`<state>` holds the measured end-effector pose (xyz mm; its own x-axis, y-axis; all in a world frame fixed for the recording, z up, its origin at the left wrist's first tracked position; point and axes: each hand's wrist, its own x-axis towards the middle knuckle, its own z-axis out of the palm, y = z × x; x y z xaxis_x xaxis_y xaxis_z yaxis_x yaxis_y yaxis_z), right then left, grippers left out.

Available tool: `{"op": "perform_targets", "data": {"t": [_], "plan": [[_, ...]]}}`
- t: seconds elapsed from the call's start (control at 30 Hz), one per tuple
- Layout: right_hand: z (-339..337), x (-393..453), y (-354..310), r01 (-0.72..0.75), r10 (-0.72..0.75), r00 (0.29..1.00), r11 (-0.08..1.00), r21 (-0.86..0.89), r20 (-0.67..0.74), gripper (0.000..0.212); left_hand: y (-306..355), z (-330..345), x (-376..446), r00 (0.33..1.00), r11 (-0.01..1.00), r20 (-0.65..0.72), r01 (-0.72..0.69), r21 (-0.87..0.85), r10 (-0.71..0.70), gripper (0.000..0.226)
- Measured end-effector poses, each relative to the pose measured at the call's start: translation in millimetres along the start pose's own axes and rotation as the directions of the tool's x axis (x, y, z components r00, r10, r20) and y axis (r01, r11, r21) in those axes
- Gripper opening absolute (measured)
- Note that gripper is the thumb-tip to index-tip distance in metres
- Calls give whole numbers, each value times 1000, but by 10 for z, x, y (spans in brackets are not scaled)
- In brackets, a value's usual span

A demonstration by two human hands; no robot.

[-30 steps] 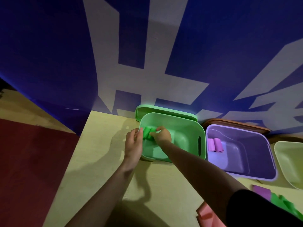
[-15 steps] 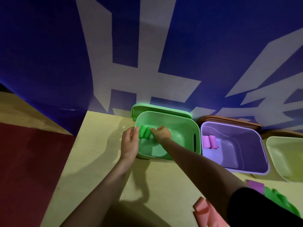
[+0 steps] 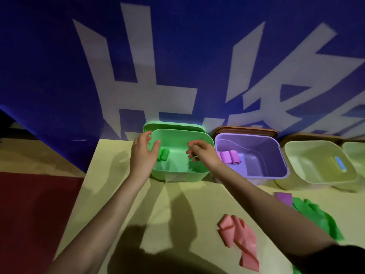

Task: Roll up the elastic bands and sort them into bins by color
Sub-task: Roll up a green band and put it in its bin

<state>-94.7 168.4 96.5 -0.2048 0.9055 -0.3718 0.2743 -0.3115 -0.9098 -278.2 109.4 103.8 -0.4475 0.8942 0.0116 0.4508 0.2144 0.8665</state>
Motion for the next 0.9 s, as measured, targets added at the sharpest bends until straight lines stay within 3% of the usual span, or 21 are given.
{"op": "perform_targets", "data": {"t": [0.17,0.33,0.57,0.73,0.83,0.9], "plan": [[-642,-801,319,88,-84,996,991,100,-45,12,613,341,-761,958,987,280,-21,-159,66,23],[-1411,-1361,823,72,-67,993,996,47,-100,13,526,1031,-1424,853,998,521,65,-26,-42,24],[-2533,-1786,1754,-66,53,992,992,-108,-112,16,411,1839,-2198,768,974,600,198,111,-225,10],[-3165,-1888,2356,-177,126,980,903,-391,-152,19,502,2310,-2550,768,952,571,175,249,-291,14],[-3473,-1913,2580,-227,125,962,859,-458,-242,15,598,2633,-2773,738,937,582,221,269,-341,15],[-3636,-1916,2676,-226,134,966,853,-471,-221,19,666,2890,-2891,706,922,594,286,260,-386,16]]}}
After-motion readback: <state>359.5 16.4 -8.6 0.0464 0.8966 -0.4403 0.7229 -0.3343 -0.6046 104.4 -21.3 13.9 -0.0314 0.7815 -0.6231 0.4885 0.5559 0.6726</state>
